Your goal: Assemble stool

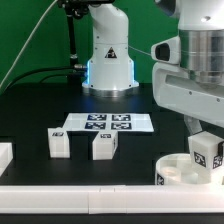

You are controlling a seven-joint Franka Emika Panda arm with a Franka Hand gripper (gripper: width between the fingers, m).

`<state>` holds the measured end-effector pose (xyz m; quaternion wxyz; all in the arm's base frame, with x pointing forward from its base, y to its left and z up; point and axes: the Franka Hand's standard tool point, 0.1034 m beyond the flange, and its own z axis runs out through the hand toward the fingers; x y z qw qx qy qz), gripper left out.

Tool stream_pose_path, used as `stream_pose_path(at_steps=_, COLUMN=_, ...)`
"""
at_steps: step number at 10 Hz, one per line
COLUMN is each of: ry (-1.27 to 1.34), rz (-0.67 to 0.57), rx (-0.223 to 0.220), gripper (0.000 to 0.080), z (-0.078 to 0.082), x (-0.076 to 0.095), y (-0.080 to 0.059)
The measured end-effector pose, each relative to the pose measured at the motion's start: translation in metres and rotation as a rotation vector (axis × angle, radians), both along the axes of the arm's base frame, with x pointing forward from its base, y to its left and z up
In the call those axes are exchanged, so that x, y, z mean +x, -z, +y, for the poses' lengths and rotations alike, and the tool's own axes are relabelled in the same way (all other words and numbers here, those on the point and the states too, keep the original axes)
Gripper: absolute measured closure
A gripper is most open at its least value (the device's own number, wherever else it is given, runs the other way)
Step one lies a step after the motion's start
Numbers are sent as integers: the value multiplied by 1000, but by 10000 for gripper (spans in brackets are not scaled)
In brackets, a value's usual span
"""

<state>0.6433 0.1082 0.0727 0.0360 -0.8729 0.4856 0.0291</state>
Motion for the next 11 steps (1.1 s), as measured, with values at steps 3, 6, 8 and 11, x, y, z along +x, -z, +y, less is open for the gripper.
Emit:
stream_pose_path(at_steps=3, ry=182, rz=20, rx=6, gripper=459, z=0, x=-1, y=0)
stream_pose_path(at_steps=6, ry=592, rz=28, rx=3, gripper=459, z=7, x=-2, y=1)
stream_pose_path(at_steps=8, ry=898, rz=-8, rx=46, gripper=459, z=16, x=2, y=1)
stream_pose_path(at_steps=11, ry=986, rz=-62, rx=104, gripper=459, z=27, x=0, y=2)
